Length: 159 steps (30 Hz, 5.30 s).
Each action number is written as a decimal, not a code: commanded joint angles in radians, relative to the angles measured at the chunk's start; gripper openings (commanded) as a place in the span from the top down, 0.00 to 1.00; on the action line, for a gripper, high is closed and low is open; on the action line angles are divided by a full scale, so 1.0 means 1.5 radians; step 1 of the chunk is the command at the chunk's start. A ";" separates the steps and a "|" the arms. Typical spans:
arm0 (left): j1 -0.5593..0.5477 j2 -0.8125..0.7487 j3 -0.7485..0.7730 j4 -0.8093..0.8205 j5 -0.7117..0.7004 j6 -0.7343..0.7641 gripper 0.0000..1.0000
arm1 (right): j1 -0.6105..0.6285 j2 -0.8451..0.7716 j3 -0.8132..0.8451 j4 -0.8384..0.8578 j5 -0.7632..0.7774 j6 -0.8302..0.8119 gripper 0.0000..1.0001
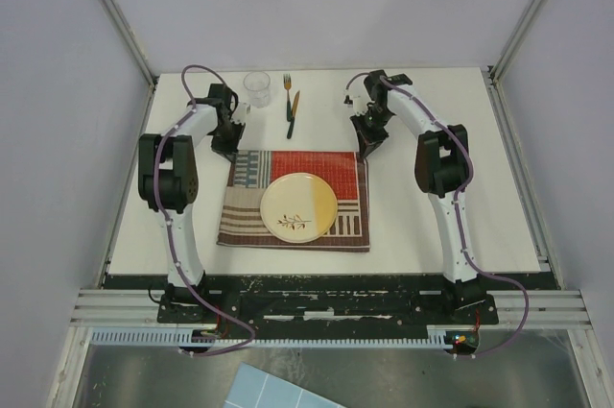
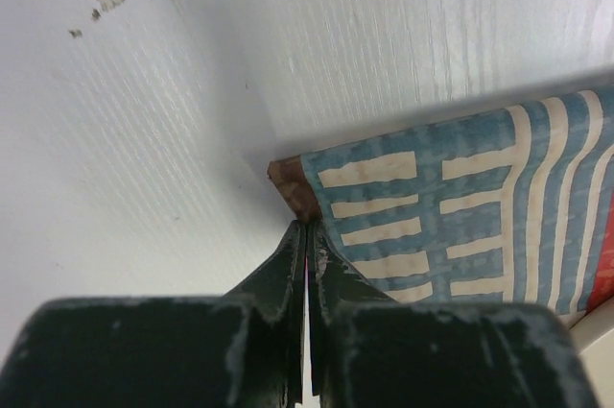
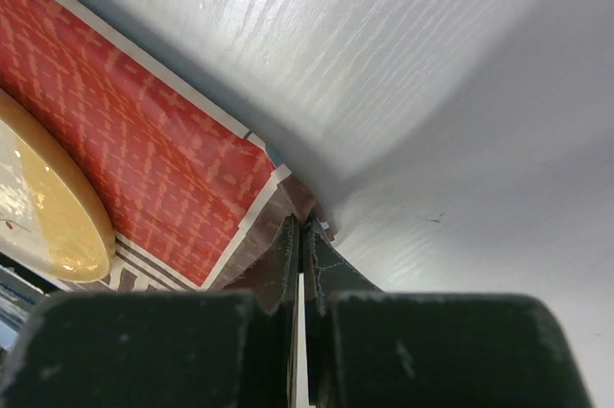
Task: Set the dinner table for one person
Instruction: Move the napkin to the center of the board, then adjust the plate on the napkin.
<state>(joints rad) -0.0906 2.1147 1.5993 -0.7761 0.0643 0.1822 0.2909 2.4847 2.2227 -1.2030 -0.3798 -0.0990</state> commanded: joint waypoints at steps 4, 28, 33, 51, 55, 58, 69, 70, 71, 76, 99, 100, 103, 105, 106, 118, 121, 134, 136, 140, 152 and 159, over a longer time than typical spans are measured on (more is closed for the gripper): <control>-0.005 0.030 0.054 0.046 0.037 -0.018 0.97 | 0.001 0.000 0.059 0.063 0.046 0.022 0.98; -0.006 -0.073 0.052 0.014 0.016 0.015 0.69 | -0.007 -0.102 0.003 0.108 0.057 0.034 0.52; -0.007 -0.166 0.021 -0.005 0.010 0.019 0.64 | -0.009 -0.168 -0.043 0.058 0.004 0.026 0.52; -0.140 -0.145 -0.086 0.045 0.026 -0.040 0.65 | 0.040 -0.101 -0.116 0.024 -0.165 0.072 0.52; -0.165 -0.119 -0.079 0.053 0.017 -0.045 0.65 | 0.066 -0.079 -0.118 0.028 -0.155 0.067 0.53; -0.168 -0.104 -0.079 0.056 0.017 -0.045 0.65 | 0.078 -0.064 -0.113 0.030 -0.158 0.069 0.53; -0.173 -0.095 -0.126 0.089 0.006 -0.049 0.66 | 0.094 -0.049 -0.130 0.028 -0.136 0.061 0.54; -0.173 -0.098 -0.131 0.092 0.006 -0.051 0.66 | 0.093 -0.053 -0.136 0.031 -0.130 0.059 0.54; -0.175 -0.099 -0.137 0.094 0.009 -0.052 0.66 | 0.093 -0.056 -0.142 0.032 -0.126 0.058 0.54; -0.181 -0.100 -0.148 0.096 0.008 -0.058 0.66 | 0.095 -0.058 -0.147 0.028 -0.134 0.059 0.55; -0.188 -0.174 -0.155 0.067 0.052 -0.072 0.64 | 0.113 -0.053 -0.134 0.019 -0.130 0.052 0.55; -0.189 -0.174 -0.166 0.072 0.054 -0.074 0.64 | 0.113 -0.052 -0.133 0.019 -0.129 0.053 0.55; -0.197 -0.167 -0.176 0.074 0.050 -0.071 0.64 | 0.112 -0.051 -0.131 0.019 -0.131 0.053 0.55; -0.198 -0.156 -0.175 0.068 0.048 -0.071 0.64 | 0.112 -0.049 -0.129 0.017 -0.130 0.053 0.55; -0.198 -0.151 -0.174 0.066 0.049 -0.071 0.65 | 0.113 -0.050 -0.128 0.017 -0.129 0.053 0.55; -0.199 -0.106 -0.167 0.072 0.054 -0.075 0.66 | 0.114 -0.042 -0.117 0.011 -0.135 0.050 0.56; -0.198 -0.097 -0.173 0.082 0.054 -0.074 0.67 | 0.115 -0.041 -0.117 0.010 -0.137 0.046 0.58; -0.201 -0.082 -0.165 0.082 0.061 -0.066 0.97 | 0.120 -0.047 -0.117 0.002 -0.151 0.028 0.98; -0.202 -0.080 -0.157 0.078 0.063 -0.066 0.97 | 0.121 -0.051 -0.116 0.000 -0.151 0.027 0.98; -0.206 -0.070 -0.129 0.069 0.068 -0.061 0.97 | 0.125 -0.062 -0.112 -0.004 -0.155 0.026 0.98; -0.214 -0.014 0.005 0.021 0.059 -0.047 0.97 | 0.142 -0.081 -0.095 -0.036 -0.162 0.008 0.98; -0.214 0.006 0.068 -0.007 0.049 -0.043 0.97 | 0.158 -0.088 -0.065 -0.060 -0.163 -0.001 0.98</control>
<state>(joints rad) -0.3946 2.1113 1.6230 -0.9085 0.1257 0.1028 0.4770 2.4302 2.0548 -1.2575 -0.5152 -0.0612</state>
